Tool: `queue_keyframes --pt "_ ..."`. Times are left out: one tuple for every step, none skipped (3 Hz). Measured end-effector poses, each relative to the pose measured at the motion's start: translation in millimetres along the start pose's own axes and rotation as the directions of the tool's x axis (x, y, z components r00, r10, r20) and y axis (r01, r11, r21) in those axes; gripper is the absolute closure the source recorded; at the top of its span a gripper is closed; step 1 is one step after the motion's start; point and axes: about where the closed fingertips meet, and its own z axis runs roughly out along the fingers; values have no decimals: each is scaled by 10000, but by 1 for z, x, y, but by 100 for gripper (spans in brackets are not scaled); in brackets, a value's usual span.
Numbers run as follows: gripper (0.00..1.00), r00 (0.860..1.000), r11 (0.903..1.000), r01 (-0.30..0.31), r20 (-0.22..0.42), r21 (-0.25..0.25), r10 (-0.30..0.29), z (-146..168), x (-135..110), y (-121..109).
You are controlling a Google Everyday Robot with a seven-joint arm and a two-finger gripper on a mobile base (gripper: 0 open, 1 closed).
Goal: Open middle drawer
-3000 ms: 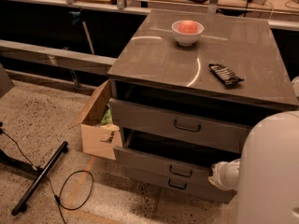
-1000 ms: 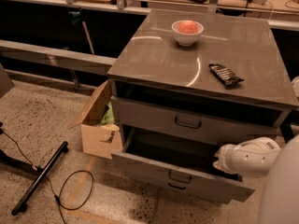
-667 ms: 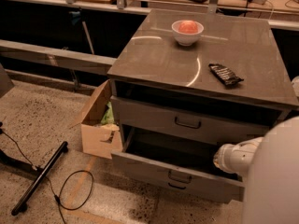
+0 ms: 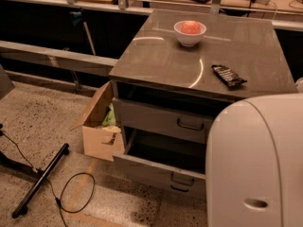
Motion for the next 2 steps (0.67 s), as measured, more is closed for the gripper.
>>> queue_keyframes --pt "100 9999 9999 -87 -80 -144 86 15 1 10" --pt "100 9996 9993 -278 -21 -243 278 27 0 19"
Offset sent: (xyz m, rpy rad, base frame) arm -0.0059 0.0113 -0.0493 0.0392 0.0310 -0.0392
